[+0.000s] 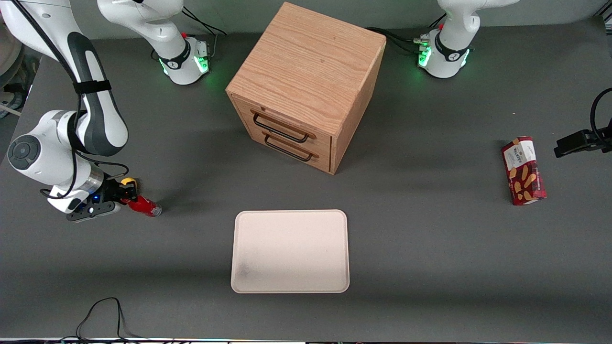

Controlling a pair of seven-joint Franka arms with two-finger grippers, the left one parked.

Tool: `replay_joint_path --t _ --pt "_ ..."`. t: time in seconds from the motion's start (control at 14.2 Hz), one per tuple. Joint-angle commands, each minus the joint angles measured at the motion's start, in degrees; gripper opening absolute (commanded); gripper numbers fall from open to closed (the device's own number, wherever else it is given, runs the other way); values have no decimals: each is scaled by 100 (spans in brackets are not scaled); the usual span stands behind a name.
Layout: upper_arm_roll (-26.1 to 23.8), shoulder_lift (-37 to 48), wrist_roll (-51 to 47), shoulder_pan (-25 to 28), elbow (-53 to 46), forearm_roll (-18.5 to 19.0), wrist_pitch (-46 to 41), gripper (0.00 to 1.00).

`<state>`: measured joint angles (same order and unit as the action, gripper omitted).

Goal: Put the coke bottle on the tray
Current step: 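Close the right gripper around the red bottle's body, then lift the bottle and carry it toward the white tray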

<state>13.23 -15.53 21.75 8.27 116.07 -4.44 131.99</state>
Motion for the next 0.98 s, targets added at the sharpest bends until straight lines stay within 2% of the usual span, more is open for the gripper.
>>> replay_joint_path --t 0.0,0.28,0.49,0.63,0.91 --pt "21 147 295 -1 -600 -66 -794 0" --pt "65 208 374 -18 -2075 -21 -2516 0" --pt "65 208 392 -10 -3297 268 -3686 0" --pt "65 208 392 -10 -3931 269 -4302 0" --pt "48 182 374 8 -4540 242 -4726 0"
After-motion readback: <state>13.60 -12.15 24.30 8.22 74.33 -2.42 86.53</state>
